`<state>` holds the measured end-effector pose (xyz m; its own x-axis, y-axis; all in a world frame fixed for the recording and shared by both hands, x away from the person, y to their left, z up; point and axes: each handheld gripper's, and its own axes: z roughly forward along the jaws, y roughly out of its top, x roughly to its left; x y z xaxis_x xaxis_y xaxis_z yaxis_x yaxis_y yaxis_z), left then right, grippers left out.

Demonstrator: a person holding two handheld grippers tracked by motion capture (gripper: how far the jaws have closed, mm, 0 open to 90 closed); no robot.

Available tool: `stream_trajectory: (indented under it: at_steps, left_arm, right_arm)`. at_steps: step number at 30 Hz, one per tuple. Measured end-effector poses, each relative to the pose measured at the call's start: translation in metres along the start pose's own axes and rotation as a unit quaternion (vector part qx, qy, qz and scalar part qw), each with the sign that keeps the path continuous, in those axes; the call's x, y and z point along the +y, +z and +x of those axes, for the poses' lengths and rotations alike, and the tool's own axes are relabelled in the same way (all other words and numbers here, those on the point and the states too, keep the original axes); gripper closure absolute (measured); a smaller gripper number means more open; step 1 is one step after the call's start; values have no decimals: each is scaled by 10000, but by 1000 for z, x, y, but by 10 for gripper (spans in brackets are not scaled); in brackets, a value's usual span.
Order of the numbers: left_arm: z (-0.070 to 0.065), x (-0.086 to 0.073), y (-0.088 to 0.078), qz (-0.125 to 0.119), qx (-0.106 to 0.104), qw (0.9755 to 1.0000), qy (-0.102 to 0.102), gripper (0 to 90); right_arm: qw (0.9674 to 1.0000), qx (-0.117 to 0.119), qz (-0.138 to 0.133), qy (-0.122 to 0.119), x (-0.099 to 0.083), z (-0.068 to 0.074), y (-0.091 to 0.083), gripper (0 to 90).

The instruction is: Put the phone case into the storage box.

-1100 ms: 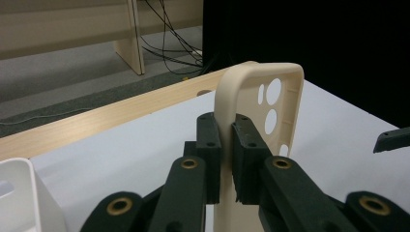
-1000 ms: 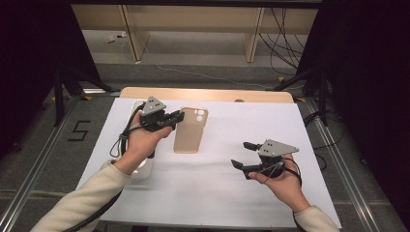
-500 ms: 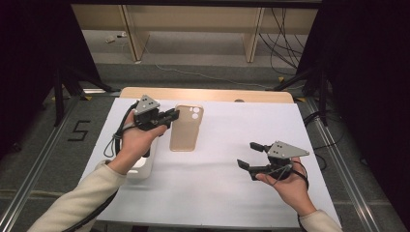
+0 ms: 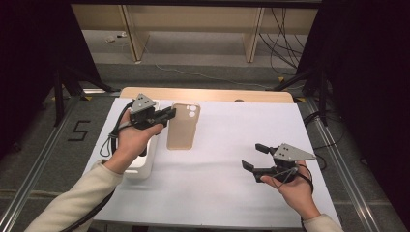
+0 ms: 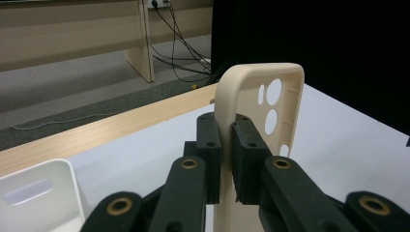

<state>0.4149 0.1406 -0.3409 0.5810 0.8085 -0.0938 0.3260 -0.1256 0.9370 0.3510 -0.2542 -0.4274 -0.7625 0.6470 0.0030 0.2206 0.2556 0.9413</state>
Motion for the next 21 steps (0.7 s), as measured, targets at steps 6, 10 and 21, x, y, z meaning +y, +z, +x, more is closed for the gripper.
stream_trajectory:
  at_steps: [6,10,21]
  left_arm:
    - [3,1,-3,-29,47,10000,22,832]
    - [5,2,-5,-46,75,10000,37,832]
    - [9,4,-7,-66,112,9999,100,832]
  right_arm:
    - [10000,-24,-18,1,-1,1,-1,209]
    - [10000,-24,21,0,-2,1,-2,209]
    - [9999,-87,110,17,-3,2,-4,209]
